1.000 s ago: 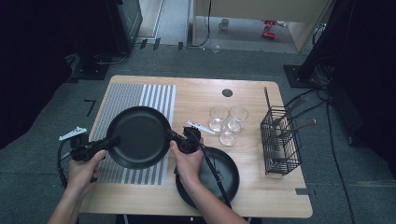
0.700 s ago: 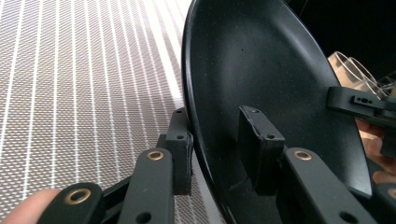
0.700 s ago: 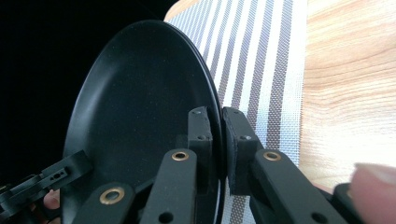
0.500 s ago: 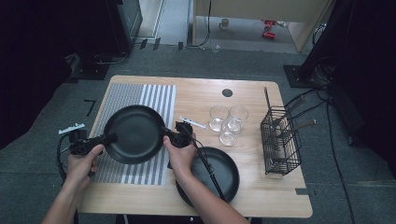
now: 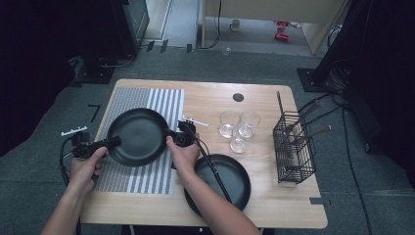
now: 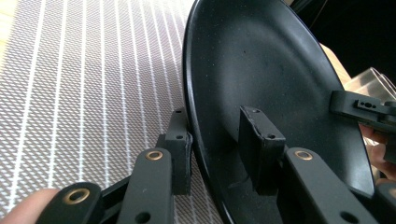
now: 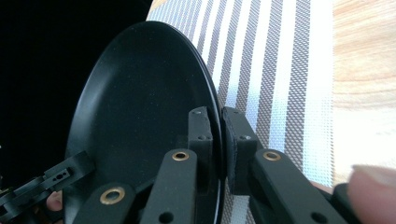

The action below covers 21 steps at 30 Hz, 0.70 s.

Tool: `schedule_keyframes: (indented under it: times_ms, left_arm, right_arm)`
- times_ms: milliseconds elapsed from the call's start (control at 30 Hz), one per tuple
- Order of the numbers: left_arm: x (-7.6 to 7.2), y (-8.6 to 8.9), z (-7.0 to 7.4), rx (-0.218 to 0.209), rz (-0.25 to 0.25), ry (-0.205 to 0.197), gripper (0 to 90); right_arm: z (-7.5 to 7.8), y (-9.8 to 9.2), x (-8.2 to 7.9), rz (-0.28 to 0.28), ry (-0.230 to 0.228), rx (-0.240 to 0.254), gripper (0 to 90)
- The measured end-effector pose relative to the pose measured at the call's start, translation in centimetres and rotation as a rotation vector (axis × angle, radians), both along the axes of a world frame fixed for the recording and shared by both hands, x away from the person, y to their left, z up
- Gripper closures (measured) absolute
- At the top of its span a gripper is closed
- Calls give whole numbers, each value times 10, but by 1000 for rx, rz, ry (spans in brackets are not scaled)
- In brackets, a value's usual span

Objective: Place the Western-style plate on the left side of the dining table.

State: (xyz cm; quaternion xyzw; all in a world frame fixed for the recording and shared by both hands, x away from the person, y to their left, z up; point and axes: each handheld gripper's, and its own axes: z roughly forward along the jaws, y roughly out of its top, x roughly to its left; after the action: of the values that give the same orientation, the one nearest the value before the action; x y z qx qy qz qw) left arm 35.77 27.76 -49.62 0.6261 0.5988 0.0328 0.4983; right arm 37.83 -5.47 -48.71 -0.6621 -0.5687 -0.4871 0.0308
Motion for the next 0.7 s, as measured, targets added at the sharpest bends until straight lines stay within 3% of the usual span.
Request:
schedule_keyframes:
  times_ms: [500, 700]
  left_arm:
    - [31, 0, -7, 29, 23, 39, 671]
    - [46, -2, -14, 17, 28, 70, 671]
  right_arm:
    - [-19, 7, 31, -33, 65, 6, 832]
    - [-22, 7, 36, -50, 74, -5, 832]
